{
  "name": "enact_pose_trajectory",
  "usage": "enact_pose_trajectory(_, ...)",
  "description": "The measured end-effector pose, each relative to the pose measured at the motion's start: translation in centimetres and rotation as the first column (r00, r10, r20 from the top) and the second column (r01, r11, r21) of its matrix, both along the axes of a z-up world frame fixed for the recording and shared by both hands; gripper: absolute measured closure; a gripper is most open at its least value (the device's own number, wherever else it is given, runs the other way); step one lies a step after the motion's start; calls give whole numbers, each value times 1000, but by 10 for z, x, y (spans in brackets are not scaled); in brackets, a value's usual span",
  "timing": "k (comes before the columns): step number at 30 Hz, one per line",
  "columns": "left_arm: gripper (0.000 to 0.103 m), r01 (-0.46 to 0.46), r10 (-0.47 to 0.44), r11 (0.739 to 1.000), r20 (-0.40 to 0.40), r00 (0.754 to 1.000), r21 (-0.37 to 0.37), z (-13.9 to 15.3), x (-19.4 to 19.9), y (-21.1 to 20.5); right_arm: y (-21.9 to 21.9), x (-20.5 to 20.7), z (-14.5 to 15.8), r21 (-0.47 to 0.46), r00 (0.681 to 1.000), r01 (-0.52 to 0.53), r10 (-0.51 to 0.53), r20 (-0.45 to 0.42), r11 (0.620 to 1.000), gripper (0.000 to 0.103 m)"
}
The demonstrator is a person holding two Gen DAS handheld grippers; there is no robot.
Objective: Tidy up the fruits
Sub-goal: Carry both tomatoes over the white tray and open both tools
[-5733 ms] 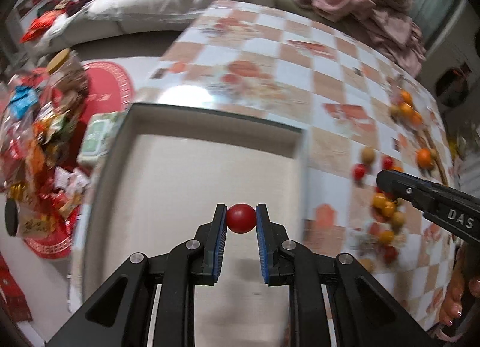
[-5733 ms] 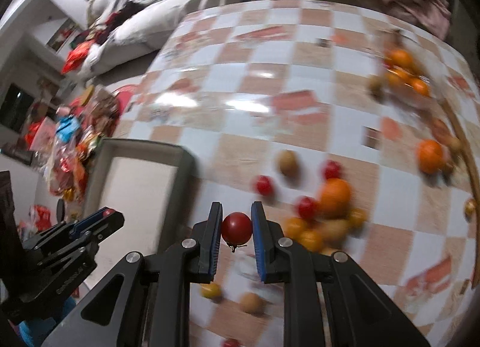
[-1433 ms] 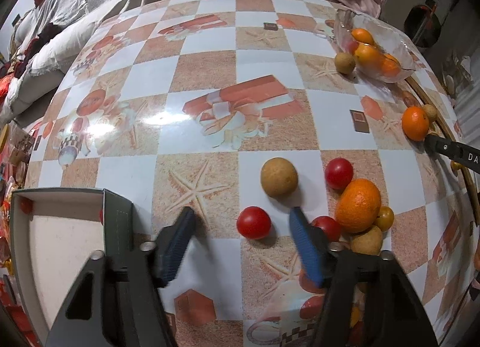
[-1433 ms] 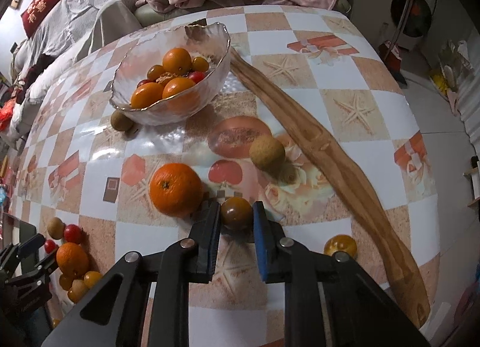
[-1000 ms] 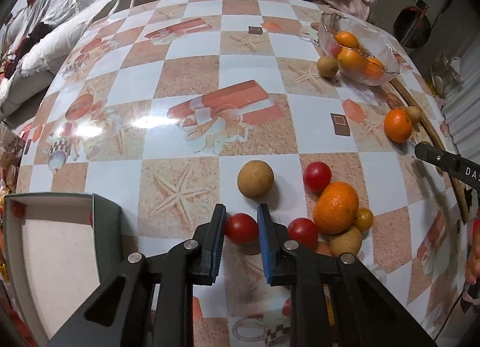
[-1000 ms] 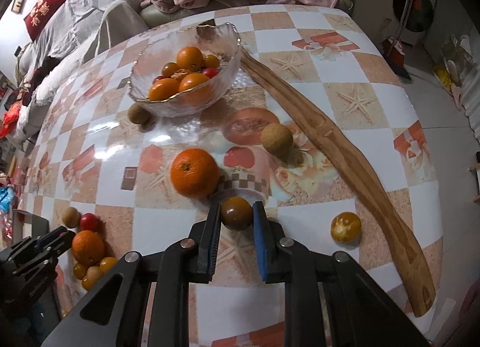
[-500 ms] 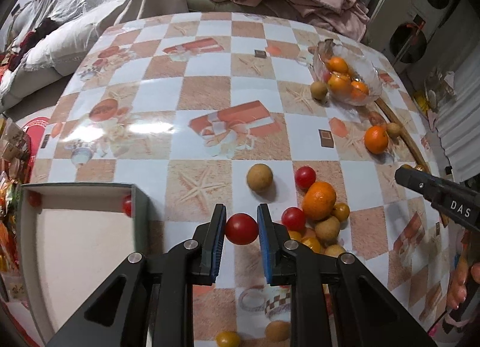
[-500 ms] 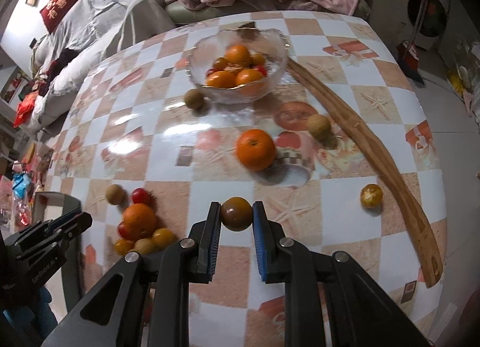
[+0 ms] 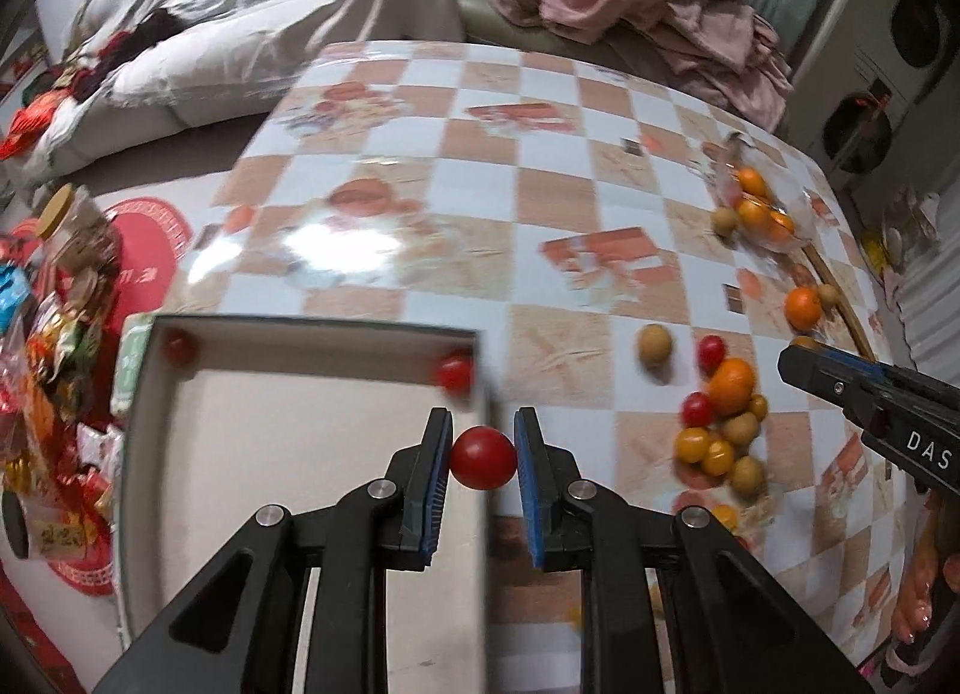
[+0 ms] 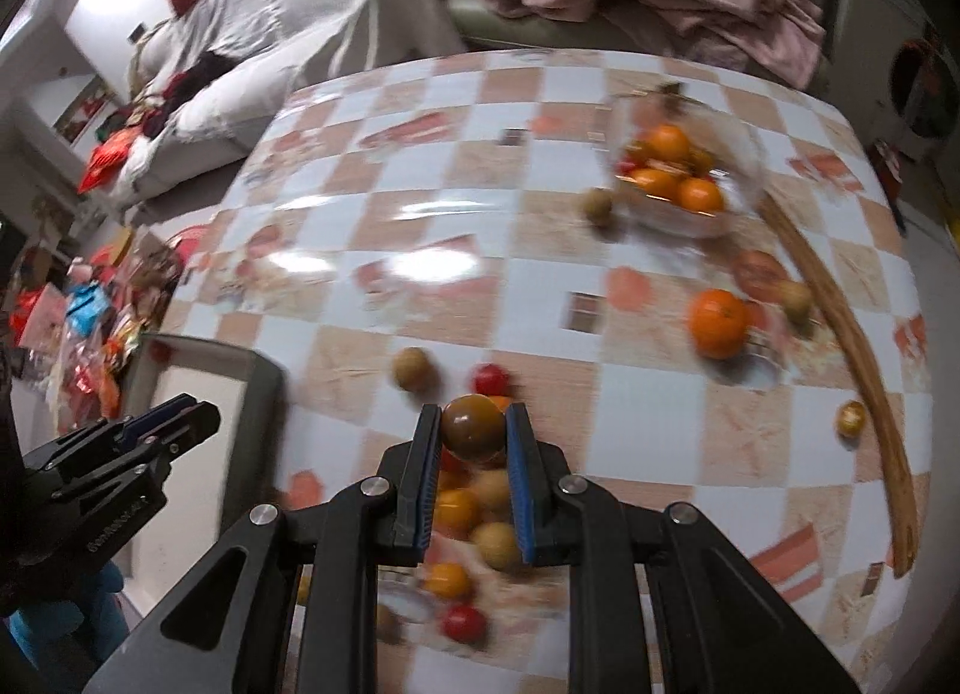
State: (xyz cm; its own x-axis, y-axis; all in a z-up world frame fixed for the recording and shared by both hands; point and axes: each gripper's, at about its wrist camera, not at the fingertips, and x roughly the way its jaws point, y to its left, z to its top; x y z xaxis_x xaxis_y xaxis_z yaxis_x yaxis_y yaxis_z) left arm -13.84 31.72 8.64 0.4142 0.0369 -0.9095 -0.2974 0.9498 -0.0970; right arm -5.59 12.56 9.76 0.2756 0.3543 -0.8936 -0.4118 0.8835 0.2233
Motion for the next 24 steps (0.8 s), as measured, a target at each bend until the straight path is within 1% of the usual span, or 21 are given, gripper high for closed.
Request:
enact_pose_trajectory(7,80,-93,93,996,-8,996,10,-3,-33,45,61,-19,2,11,995,-104,104,-1,994,80)
enact_pose_trajectory(13,80,-170,170,985,-27,985,21,-11,-59,85,115,-36,-1,9,979,-203,203,-5,979,80)
enact_pose_trajectory(19,80,-207,208,978,-60,976,25,-27,-74,109,160,-48,-13,5,959,-281,281,-28,960,80)
enact_pose_trajectory(24,80,-213,215,977,-74,974,32,-40,-77,117,184,-54,-26,-5,949,-312,311,-50,950,80)
